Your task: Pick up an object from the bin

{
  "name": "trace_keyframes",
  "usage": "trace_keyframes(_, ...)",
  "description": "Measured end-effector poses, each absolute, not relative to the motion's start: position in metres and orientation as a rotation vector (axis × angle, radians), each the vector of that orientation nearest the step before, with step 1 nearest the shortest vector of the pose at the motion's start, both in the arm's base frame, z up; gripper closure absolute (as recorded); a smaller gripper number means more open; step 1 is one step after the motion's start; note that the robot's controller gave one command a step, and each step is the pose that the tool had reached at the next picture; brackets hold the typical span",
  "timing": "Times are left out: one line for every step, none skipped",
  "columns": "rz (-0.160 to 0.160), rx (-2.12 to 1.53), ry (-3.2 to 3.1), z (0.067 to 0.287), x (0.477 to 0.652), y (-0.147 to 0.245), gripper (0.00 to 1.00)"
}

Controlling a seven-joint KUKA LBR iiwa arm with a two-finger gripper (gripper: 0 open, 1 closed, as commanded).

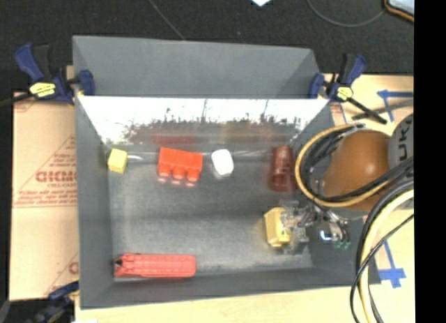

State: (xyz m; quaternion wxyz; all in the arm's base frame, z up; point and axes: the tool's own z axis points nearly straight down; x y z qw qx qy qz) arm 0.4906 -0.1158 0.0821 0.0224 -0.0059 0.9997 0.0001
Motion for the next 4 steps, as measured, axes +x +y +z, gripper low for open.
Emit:
trace_keyframes(0.001, -0.026, 3.104, 0.094, 0.494, -0.11, 1.0)
trace_keyframes(-0.002, -0.068, 3.082, 0.089, 0.514, -0.096, 1.0)
trace_keyframes(0.0, -0.057, 3.105, 0.116, 0.496, -0.098, 1.0)
trace_keyframes(-0.001, -0.146, 3.098, 0.109, 0.54, -0.059, 1.0)
